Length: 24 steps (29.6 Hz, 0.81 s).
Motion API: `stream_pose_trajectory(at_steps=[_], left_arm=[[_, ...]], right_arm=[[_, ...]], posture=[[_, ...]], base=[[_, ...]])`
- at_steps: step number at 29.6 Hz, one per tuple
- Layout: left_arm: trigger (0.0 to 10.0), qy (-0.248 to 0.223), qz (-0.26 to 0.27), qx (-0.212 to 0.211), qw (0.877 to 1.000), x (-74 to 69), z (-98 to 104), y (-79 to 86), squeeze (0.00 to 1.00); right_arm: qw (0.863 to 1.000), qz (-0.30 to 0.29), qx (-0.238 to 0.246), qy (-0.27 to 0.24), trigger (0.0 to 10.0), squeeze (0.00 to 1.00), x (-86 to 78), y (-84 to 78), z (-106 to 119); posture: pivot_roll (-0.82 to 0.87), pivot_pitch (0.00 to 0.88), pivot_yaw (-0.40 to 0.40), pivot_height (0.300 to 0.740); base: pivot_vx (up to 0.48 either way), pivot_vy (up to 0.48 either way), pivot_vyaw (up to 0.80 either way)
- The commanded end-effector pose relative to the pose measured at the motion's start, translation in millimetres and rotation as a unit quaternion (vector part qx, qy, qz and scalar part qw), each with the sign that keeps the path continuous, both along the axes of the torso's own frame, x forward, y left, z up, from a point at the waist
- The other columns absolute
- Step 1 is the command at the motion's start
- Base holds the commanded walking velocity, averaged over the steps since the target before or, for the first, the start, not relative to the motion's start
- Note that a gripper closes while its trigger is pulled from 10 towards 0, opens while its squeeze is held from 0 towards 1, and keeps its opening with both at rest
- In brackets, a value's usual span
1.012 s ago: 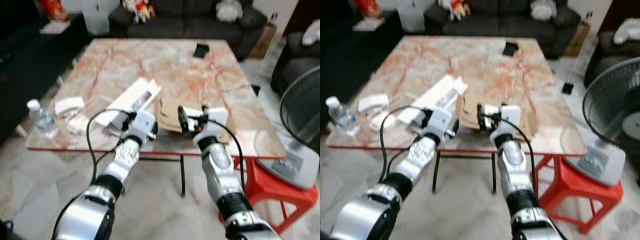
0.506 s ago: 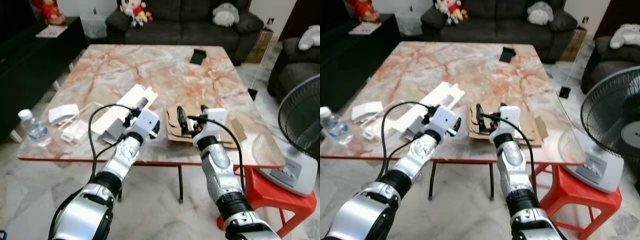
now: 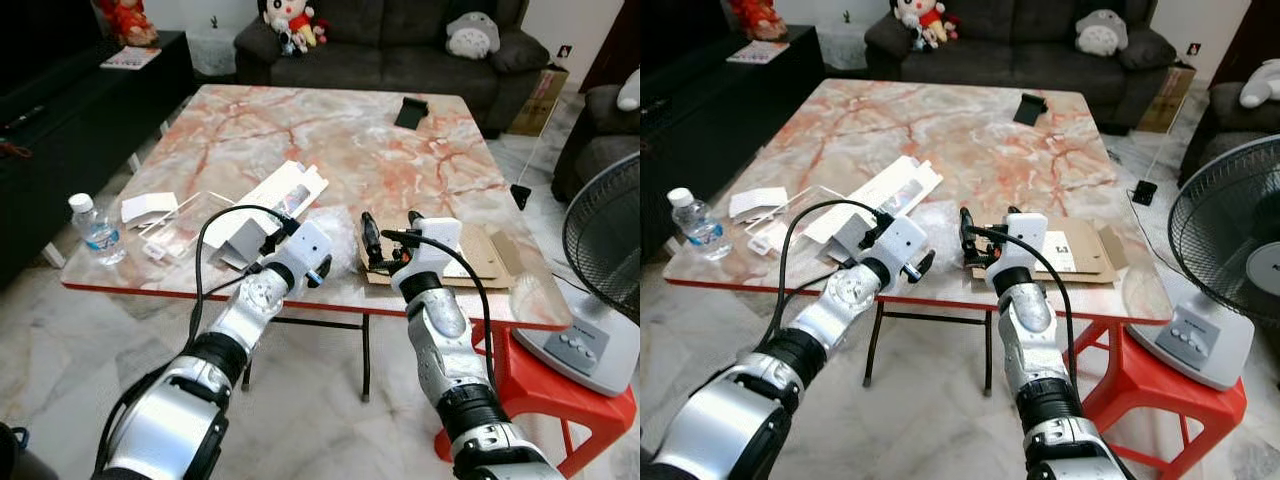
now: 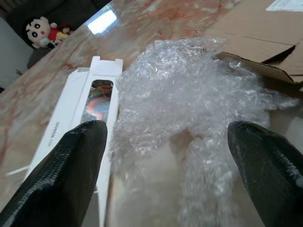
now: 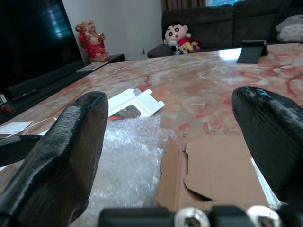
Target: Picking trash to rubbish bin
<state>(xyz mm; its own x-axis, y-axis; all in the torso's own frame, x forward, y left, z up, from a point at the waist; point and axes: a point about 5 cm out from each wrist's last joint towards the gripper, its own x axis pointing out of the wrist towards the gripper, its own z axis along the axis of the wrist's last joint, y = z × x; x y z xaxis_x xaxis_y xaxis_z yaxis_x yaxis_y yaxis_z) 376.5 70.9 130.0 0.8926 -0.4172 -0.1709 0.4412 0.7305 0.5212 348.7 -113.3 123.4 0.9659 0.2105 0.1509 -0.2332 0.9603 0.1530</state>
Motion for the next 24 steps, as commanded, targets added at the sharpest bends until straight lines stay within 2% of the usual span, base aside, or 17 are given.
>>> stream_pose_trajectory(at_steps=[1,8,16,19,22,24], left_arm=[[10.0,0.000,-0.002,0.007,1.000,3.5,6,-1.8,0.00],[10.0,0.005,0.004,0.015,1.000,4.1,4,-2.1,0.00],[10.0,-0.082,0.105,-0.026,0.991,16.5,30,11.0,0.00],[10.0,-0.076,0.117,-0.057,0.989,18.3,33,13.0,0.00],[10.0,-0.057,0.102,-0.063,0.991,18.3,32,9.5,0.00],[10.0,-0.011,0.099,-0.125,0.987,17.3,27,5.9,0.00]], right_arm=[[1.000,-0.001,0.004,-0.004,10.0,0.00,0.5,-1.4,3],[1.000,-0.001,0.004,-0.004,10.0,0.00,0.6,-1.4,3],[1.000,-0.002,0.004,-0.002,10.0,0.00,-1.0,-1.3,1],[1.000,-0.002,0.005,-0.002,10.0,0.00,-1.5,-1.4,1],[1.000,-0.003,0.005,-0.002,10.0,0.00,-2.3,-1.8,1],[1.000,-0.003,0.005,-0.001,10.0,0.00,-3.1,-1.8,0]], posture=[[-0.15,0.030,-0.029,0.740],[-0.15,0.030,-0.029,0.740],[-0.16,0.036,-0.029,0.740],[-0.16,0.038,-0.029,0.740],[-0.16,0.045,-0.028,0.740],[-0.16,0.047,-0.027,0.740]], base=[[0.000,0.000,0.00],[0.000,0.000,0.00],[0.000,0.000,0.00],[0.000,0.000,0.00],[0.000,0.000,0.00],[0.000,0.000,0.00]])
